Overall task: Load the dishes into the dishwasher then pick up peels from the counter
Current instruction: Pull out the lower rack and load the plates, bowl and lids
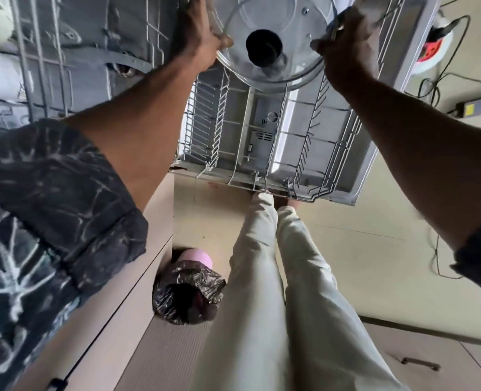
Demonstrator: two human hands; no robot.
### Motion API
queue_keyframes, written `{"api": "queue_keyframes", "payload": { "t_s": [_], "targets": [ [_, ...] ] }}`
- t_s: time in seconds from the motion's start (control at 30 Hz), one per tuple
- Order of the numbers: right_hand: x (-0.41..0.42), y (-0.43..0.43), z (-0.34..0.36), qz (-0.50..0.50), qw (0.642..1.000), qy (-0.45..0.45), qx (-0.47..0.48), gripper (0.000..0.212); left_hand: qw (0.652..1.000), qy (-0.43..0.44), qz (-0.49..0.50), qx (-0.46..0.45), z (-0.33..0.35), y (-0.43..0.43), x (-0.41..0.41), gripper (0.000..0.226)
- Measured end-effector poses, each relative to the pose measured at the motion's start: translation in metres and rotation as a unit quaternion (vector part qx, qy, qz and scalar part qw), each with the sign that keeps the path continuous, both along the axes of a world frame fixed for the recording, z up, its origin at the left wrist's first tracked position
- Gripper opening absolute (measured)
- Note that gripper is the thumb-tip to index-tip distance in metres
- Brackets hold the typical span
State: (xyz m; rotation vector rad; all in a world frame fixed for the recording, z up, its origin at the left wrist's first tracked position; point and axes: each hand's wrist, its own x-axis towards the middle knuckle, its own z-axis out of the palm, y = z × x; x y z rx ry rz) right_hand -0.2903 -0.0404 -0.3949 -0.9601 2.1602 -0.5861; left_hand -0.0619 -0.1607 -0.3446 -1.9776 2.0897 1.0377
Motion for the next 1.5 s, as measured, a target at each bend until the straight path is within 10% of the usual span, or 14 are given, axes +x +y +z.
{"api": "queue_keyframes", "payload": {
  "t_s": [0.73, 1.5],
  "targets": [
    [0.01, 0.002, -0.014, -0.029, 0.999, -0.017, 0.029, 0.02, 0.998, 0.006, -0.069, 0.009, -0.052, -0.02, 0.015, 0.053],
    [-0.007, 0.002, -0.036, 0.147, 0.965, 0.067, 0.205, 0.036, 0.991, -0.065, -0.1, 0.06, -0.091, 0.003, -0.005, 0.066]
  ]
}}
